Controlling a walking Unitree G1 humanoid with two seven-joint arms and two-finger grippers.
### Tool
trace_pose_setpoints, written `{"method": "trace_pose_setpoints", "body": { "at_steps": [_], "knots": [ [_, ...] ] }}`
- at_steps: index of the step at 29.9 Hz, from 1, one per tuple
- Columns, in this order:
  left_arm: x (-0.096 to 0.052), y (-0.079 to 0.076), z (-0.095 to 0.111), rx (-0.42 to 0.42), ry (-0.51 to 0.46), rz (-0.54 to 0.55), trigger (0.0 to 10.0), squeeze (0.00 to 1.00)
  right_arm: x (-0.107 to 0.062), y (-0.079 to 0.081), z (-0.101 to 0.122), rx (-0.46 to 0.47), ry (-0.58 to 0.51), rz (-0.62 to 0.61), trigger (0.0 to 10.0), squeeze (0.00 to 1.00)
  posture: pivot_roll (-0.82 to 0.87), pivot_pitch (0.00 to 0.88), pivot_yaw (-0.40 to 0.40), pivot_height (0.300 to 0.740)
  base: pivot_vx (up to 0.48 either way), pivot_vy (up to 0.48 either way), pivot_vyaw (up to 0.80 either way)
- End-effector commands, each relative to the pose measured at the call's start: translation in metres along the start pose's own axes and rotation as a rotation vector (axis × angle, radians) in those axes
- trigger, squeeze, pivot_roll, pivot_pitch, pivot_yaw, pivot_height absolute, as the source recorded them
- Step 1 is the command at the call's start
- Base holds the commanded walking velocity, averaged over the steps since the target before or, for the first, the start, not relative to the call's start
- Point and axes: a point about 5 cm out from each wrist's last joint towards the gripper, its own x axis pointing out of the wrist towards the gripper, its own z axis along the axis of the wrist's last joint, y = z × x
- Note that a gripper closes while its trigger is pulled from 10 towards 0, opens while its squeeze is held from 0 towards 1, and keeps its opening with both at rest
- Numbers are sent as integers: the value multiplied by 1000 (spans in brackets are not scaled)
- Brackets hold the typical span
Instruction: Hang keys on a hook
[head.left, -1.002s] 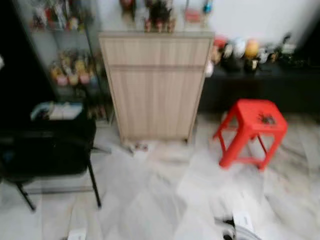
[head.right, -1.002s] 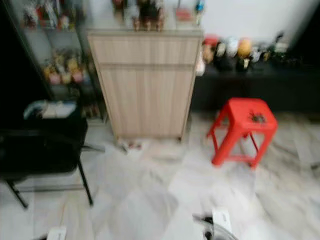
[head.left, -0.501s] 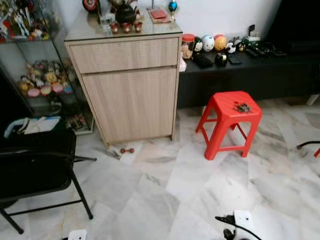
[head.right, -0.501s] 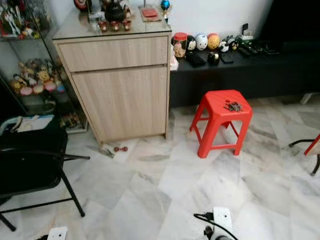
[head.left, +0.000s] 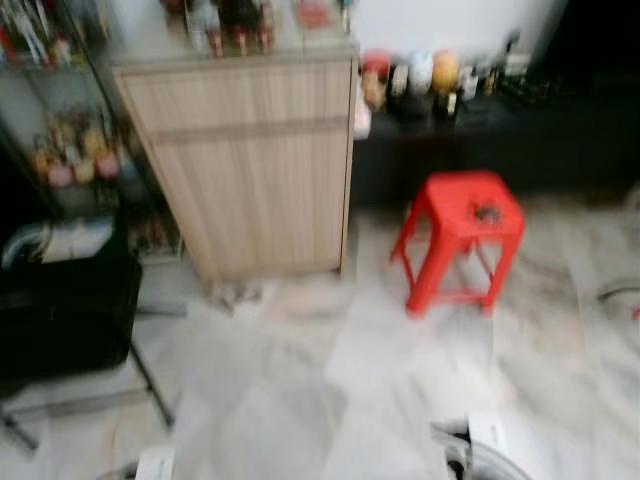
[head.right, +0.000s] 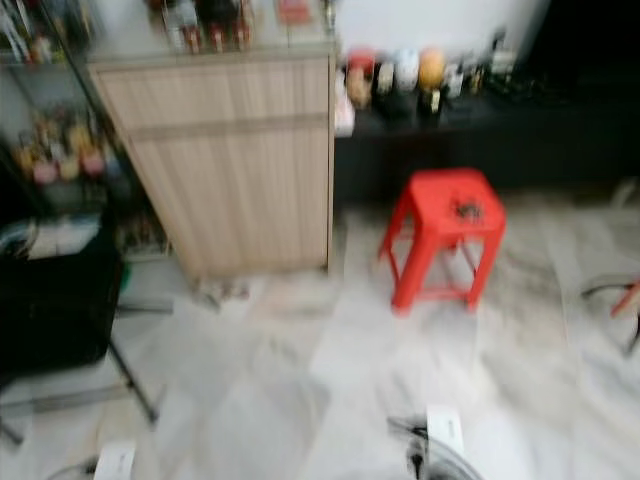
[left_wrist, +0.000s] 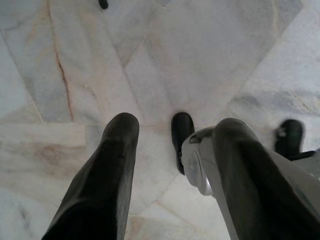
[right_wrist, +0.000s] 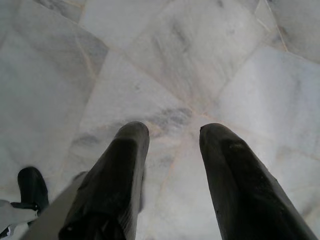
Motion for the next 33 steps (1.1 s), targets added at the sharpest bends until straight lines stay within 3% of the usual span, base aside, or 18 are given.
{"method": "trace_pose_setpoints", "body": {
  "at_steps": [1,14,21,33],
  "knots": [
    [0,-1,-5,-13,21,0,10000,0,0,-4,0,15,-5,-14,10000,0,-102,33,20,740,0,-345,0],
    [0,-1,-4,-21,19,1,10000,0,0,-4,1,11,-6,-13,10000,0,-103,38,17,740,0,-343,0],
    [0,-1,-4,-79,-5,23,10000,0,0,-5,1,8,-6,-13,10000,0,-104,38,13,740,0,0,0],
    [0,-3,-2,-79,-14,10,10000,0,0,-4,3,4,-10,-8,10000,0,-110,29,12,740,63,0,0]
  ]
}}
